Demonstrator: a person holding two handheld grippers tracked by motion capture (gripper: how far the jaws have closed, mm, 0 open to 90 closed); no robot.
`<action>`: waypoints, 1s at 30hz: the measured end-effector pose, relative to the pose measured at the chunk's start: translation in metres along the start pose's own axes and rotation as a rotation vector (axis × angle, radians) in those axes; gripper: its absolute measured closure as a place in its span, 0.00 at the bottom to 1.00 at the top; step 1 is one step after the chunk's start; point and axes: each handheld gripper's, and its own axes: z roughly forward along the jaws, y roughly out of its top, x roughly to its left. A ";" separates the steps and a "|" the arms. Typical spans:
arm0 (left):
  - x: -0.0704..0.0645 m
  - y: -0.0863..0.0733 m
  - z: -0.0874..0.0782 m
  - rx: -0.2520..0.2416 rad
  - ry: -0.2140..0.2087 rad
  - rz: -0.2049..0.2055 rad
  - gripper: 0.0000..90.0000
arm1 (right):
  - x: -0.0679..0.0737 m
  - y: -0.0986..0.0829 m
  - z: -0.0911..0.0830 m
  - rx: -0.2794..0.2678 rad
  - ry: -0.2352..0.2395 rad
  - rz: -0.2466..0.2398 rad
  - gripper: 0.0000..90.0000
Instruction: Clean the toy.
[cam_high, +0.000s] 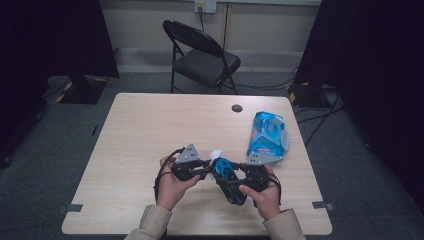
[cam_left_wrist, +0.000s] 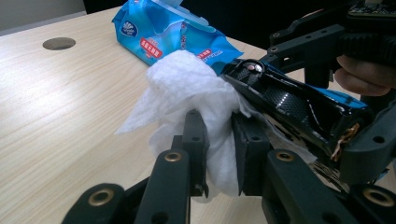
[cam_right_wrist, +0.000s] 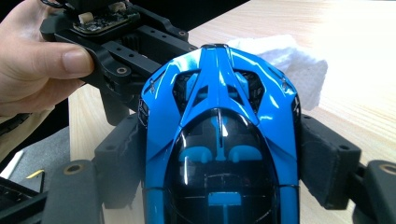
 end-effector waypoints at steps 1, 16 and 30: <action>-0.001 0.000 0.001 0.001 -0.002 0.000 0.85 | 0.000 0.000 0.000 -0.003 0.001 0.002 0.28; -0.014 -0.012 0.020 0.027 -0.061 -0.006 0.86 | -0.005 0.000 -0.004 -0.027 -0.014 0.020 0.28; -0.026 -0.022 0.033 0.061 -0.091 0.008 0.86 | -0.009 0.001 -0.006 -0.040 -0.019 0.035 0.28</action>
